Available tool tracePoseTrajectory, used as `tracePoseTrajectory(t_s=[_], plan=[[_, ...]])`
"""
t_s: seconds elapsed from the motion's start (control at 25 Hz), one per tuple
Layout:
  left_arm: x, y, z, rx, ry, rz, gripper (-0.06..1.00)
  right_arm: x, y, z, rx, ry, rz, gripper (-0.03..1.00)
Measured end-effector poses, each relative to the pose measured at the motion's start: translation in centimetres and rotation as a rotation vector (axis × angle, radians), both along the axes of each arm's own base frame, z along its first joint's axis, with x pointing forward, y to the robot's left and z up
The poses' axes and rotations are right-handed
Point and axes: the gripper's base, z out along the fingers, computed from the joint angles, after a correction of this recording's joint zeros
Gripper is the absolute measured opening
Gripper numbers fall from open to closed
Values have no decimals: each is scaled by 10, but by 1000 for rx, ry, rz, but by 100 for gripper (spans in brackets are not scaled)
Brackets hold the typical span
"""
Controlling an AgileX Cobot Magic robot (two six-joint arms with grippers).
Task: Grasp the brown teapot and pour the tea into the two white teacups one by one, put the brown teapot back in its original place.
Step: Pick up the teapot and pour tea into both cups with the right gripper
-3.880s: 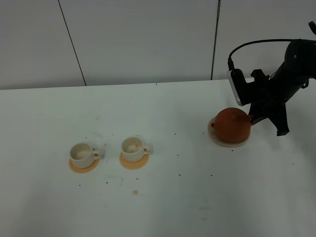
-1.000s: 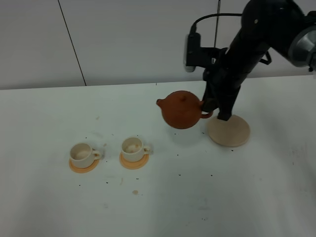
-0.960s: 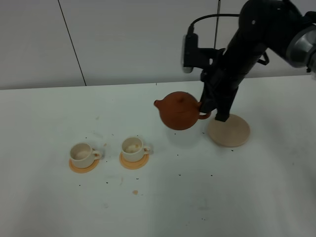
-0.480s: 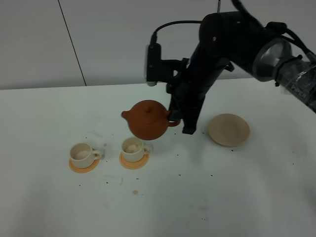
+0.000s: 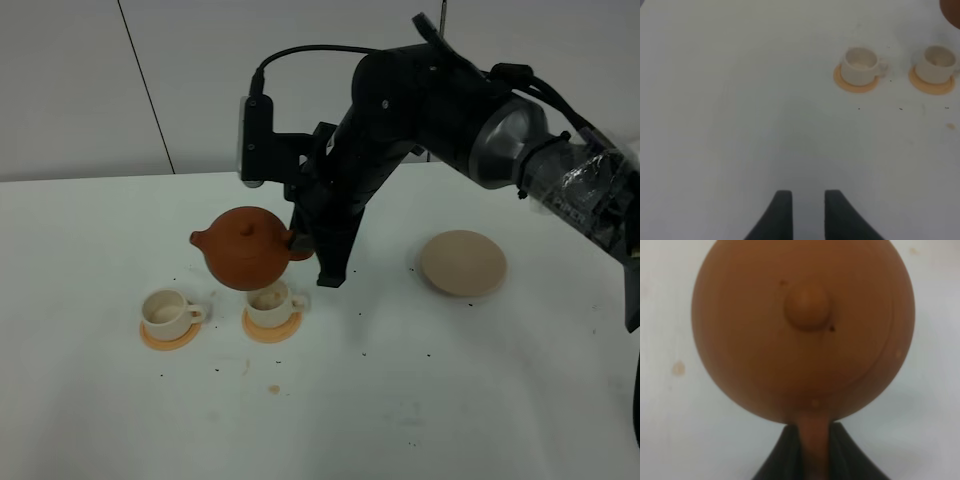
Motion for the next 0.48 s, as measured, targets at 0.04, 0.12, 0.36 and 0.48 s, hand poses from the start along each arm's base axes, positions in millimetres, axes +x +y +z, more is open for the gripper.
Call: tracePoseTrajectory(t_s=[0.04, 0.12, 0.36, 0.48], plan=[[0, 0, 0, 0, 0, 0, 23, -1, 3, -1, 5, 3, -2, 9], [0, 0, 0, 0, 0, 0, 23, -2, 8, -8, 5, 21, -8, 9], [0, 0, 0, 0, 0, 0, 23, -3, 22, -30, -17, 102, -33, 9], [0, 0, 0, 0, 0, 0, 23, -3, 30, -29, -31, 126, -63, 9]])
